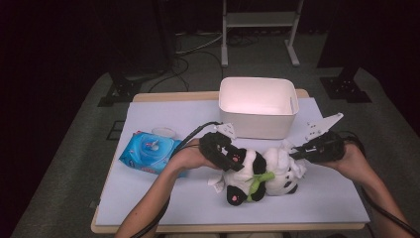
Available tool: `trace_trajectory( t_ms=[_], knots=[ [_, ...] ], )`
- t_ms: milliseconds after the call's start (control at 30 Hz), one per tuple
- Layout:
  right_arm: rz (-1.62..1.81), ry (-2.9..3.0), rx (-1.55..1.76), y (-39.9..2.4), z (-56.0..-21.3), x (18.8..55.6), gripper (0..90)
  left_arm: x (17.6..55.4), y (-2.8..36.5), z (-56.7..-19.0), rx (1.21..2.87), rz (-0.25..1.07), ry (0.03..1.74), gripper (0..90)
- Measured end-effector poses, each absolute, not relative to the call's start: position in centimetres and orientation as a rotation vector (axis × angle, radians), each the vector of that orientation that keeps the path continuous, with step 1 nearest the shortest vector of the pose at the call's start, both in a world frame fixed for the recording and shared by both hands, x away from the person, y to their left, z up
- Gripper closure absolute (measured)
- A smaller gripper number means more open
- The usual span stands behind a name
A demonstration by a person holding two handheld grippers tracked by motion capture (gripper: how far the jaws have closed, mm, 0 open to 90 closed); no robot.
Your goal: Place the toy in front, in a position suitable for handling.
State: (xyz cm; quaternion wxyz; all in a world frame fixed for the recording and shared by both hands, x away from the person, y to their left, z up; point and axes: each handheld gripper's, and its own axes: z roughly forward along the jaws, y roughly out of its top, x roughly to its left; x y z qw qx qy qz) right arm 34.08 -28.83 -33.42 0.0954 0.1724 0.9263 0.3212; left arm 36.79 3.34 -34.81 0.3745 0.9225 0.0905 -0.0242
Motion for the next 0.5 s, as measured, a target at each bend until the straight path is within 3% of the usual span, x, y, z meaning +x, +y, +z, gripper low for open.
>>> trace_trajectory(
  t_ms=[367,500],
  knots=[
    [0.966,2.769,0.420,-25.6,-33.1,34.6,80.5,37.4,4.5,-34.0,2.367,-0.028,0.244,39.1],
    [0.999,2.771,0.420,-25.4,-33.6,34.5,80.8,37.3,5.0,-33.8,2.359,-0.044,0.267,37.1]
  ],
)
